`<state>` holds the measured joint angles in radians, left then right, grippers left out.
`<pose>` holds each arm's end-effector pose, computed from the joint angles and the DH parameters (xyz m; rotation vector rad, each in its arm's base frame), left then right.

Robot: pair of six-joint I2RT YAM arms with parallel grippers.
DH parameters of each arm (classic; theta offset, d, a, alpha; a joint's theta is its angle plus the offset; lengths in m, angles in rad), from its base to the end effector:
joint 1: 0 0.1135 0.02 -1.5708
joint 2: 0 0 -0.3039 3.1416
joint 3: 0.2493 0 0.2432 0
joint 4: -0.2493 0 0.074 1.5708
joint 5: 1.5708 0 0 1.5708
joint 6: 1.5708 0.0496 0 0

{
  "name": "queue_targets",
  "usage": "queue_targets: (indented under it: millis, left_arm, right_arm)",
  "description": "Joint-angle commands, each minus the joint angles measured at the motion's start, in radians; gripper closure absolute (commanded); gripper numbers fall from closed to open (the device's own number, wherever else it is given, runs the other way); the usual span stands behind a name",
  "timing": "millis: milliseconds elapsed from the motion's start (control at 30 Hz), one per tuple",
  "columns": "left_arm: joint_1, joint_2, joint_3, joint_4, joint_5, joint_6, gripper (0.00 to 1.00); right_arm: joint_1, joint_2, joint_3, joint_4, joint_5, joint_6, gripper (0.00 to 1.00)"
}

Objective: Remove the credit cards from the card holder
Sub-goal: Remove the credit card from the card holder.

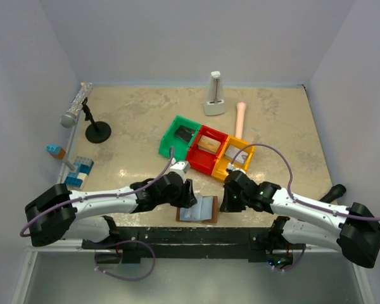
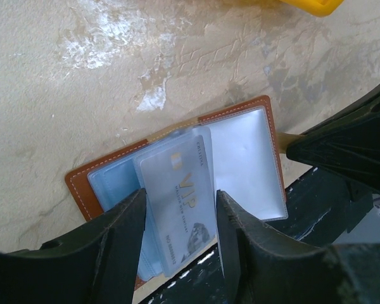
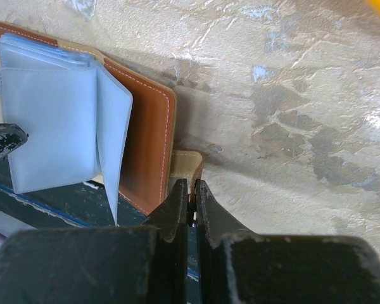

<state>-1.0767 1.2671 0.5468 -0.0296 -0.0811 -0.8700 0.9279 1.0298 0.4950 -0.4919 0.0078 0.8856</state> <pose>0.1155 -0.2060 0.2090 0.2130 2.4793 -0.8384 0.0967 0.1285 0.1998 -0.0549 2.7384 0.5951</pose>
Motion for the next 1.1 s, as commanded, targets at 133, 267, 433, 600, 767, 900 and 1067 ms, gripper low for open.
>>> queue_targets:
  millis: [133, 267, 433, 600, 767, 900, 1067]
  left_arm:
    - [-0.006, -0.011, 0.033, -0.003, -0.014, 0.028, 0.47]
    - [-0.011, 0.034, 0.064, 0.013, 0.036, 0.04, 0.48]
    - [-0.026, 0.081, 0.12, 0.013, 0.064, 0.062, 0.48]
    - [-0.031, 0.101, 0.145, 0.013, 0.075, 0.066, 0.48]
    - [-0.031, 0.094, 0.143, 0.013, 0.063, 0.065, 0.48]
    - [-0.031, 0.074, 0.124, 0.01, 0.037, 0.054, 0.48]
    - [-0.031, 0.029, 0.094, -0.018, -0.009, 0.042, 0.48]
  right_arm:
    - [-0.004, 0.004, 0.002, 0.035, -0.006, -0.004, 1.0]
    - [-0.004, 0.003, 0.002, 0.035, -0.006, 0.0, 1.0]
    - [-0.004, -0.005, -0.001, 0.03, -0.005, -0.001, 1.0]
    - [-0.004, -0.019, -0.006, 0.018, -0.003, 0.003, 1.0]
    - [-0.004, -0.056, -0.001, -0.011, 0.015, 0.004, 0.93]
    - [-0.006, -0.089, 0.022, -0.065, 0.046, 0.003, 0.82]
    - [-0.004, -0.128, 0.083, -0.152, 0.109, -0.023, 0.73]
